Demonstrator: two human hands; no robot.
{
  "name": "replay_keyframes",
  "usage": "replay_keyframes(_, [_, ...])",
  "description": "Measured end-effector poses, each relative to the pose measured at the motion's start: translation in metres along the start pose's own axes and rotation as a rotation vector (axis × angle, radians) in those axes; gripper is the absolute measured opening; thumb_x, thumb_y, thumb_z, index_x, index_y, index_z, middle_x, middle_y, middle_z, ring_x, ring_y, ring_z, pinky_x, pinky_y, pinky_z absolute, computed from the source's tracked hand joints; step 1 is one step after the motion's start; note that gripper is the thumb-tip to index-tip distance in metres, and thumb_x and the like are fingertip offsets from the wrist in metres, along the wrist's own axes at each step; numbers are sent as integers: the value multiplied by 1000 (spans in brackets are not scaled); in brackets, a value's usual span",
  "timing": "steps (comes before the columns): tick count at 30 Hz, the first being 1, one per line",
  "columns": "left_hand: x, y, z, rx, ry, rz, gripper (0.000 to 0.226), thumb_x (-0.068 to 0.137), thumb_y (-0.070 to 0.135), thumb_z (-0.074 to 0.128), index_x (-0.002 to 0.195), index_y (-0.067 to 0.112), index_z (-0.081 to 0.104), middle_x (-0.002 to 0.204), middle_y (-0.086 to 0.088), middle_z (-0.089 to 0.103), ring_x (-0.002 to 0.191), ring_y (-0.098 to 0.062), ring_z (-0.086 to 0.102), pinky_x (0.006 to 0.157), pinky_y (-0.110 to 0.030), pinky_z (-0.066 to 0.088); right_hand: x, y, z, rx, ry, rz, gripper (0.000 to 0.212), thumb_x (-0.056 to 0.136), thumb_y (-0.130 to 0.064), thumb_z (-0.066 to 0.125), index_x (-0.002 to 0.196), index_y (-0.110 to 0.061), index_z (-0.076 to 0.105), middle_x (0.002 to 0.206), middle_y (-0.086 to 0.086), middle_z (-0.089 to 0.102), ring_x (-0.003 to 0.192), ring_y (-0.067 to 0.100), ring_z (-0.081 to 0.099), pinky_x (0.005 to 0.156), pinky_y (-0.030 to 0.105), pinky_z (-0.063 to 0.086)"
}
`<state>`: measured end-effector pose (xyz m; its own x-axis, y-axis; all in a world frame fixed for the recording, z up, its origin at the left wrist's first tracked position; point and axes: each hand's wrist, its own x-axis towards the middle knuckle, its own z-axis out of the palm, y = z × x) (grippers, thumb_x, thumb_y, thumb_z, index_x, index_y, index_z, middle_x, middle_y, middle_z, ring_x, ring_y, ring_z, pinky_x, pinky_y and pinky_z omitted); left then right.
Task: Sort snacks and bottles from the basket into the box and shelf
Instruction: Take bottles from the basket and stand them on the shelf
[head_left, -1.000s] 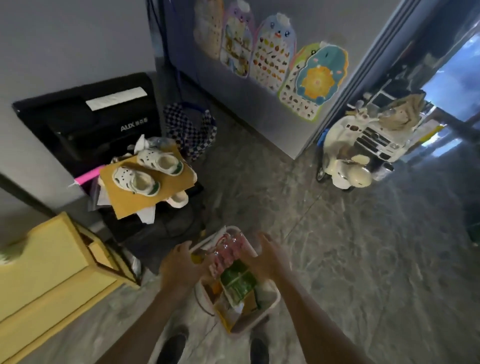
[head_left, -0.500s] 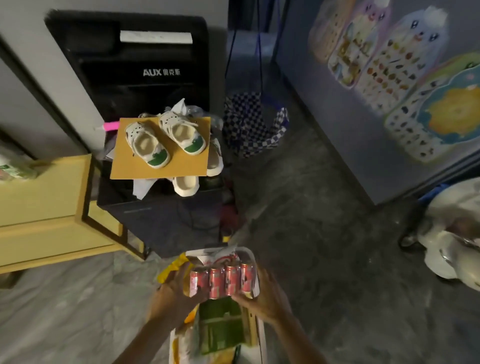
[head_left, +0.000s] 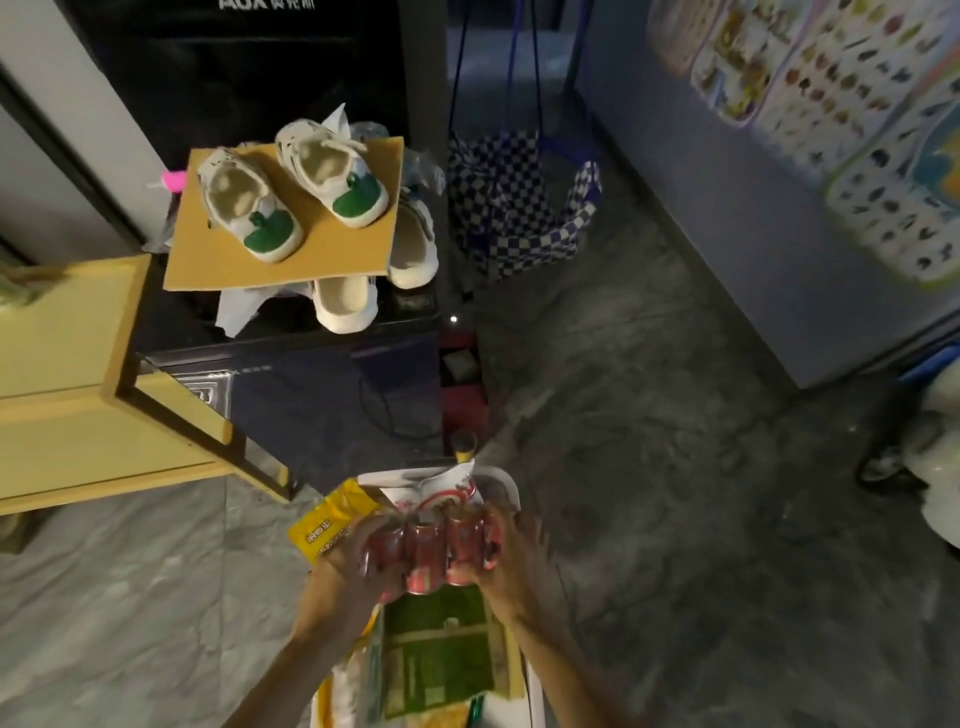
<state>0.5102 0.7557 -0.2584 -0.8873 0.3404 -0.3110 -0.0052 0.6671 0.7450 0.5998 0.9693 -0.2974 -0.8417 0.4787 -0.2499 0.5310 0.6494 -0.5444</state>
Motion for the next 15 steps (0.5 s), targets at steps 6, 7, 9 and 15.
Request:
replay_keyframes(6, [-27, 19, -22, -30, 47, -28, 63, 77, 17, 93, 105, 62, 60, 100, 34, 68, 92, 10, 65, 69, -5, 44, -32, -24, -28, 179, 71, 3, 90, 71, -92, 69, 145, -44, 48, 132, -7, 52, 110, 7, 53, 73, 12, 45])
replay_keyframes(7, [-32, 22, -29, -54, 52, -26, 61, 78, 17, 92, 105, 63, 62, 99, 33, 71, 92, 7, 68, 69, -6, 46, -38, -31, -39, 179, 68, -16, 90, 71, -89, 72, 144, -44, 48, 132, -7, 50, 108, 5, 54, 70, 10, 46])
replay_keyframes(9, [-42, 35, -47, -82, 70, 18, 64, 78, 19, 93, 107, 67, 62, 106, 39, 68, 95, 9, 68, 70, -12, 51, -47, -47, -63, 186, 80, -80, 82, 75, -81, 77, 143, -45, 48, 133, -11, 45, 105, 1, 57, 71, 7, 49])
replay_keyframes(15, [-71, 93, -125, -120, 179, 106, 75, 75, 19, 94, 108, 74, 56, 104, 23, 74, 94, -2, 70, 74, -26, 56, -65, -119, -135, 370, 157, -166, 91, 61, -39, 98, 137, -54, 50, 140, -17, 33, 118, 9, 63, 96, 31, 60])
